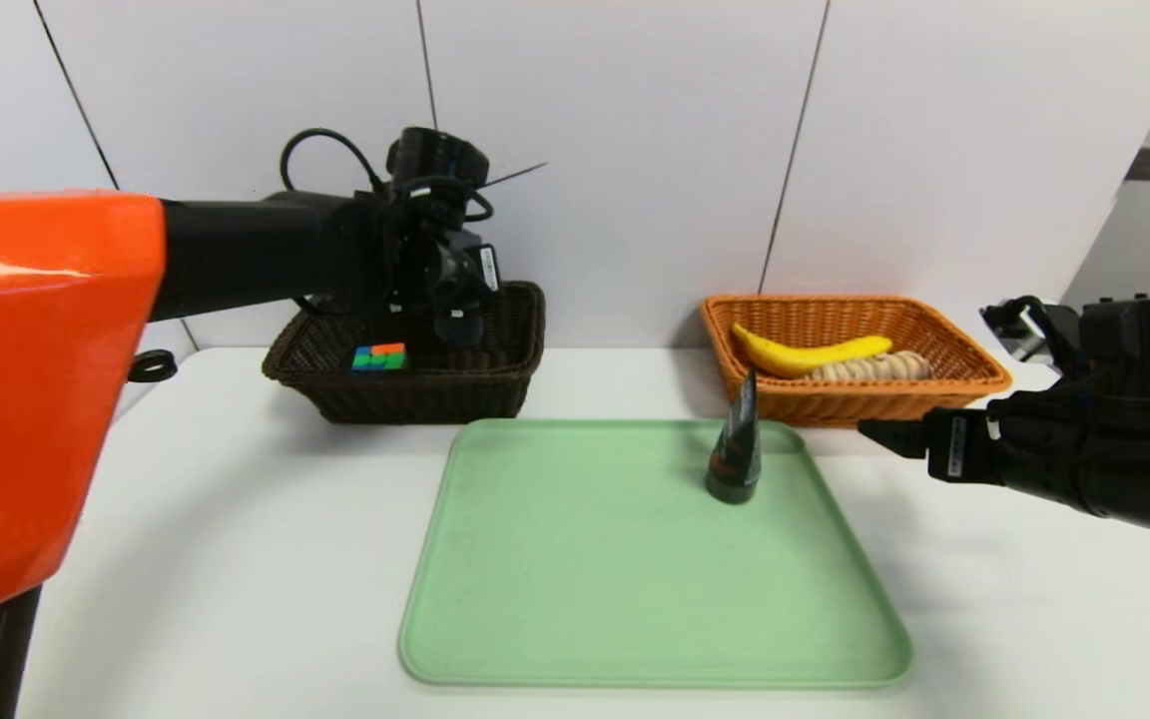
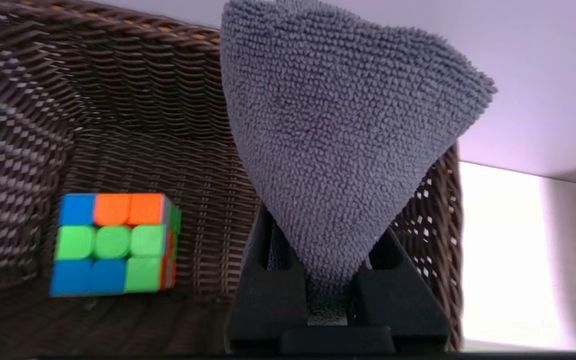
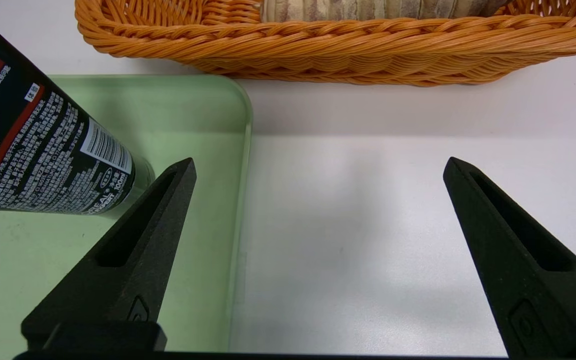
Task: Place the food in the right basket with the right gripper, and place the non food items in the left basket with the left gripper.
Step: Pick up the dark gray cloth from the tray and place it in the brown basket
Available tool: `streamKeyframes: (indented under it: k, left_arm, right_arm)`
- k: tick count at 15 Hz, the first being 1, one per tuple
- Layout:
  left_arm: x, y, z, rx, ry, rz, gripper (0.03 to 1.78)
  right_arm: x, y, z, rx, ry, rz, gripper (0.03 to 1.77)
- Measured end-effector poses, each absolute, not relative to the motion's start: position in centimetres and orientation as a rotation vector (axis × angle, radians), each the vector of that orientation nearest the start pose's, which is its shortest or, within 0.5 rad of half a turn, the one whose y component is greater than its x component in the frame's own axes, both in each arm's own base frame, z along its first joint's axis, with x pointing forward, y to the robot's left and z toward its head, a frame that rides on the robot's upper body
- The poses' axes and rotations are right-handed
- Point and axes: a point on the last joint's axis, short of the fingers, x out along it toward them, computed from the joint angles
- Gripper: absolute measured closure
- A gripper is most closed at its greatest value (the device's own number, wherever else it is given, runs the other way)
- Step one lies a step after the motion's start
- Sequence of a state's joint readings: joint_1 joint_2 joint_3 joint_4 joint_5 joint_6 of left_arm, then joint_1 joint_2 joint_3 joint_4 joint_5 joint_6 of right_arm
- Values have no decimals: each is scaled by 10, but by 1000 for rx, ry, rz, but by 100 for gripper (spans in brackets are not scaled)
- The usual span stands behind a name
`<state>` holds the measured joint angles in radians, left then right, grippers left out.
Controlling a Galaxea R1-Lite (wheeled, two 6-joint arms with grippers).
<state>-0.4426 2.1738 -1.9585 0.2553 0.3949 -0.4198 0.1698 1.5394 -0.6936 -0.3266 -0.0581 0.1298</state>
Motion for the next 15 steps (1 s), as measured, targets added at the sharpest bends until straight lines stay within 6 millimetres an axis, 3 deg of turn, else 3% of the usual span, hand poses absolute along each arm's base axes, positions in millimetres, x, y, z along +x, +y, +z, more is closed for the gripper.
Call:
streamKeyframes:
  k: [3,7,10,13,15]
  left_arm:
    - [428,-184,208,-198,452,63,156]
    - [440,-186,179,-153,514,57,156]
    - [443,-186,170,-151,539,33,108]
    - [443,-187,171,-153,537,29,77]
    - [440,-185,181,-162,520,22,61]
  right_arm:
    - [249,42,168,68,525,76,9]
    - [251,43,166,66,527,79,9]
    - [251,43,165,66,532,80,9]
    - [250,43,163,66,537,79,9]
    - [250,43,163,66,539,79,9]
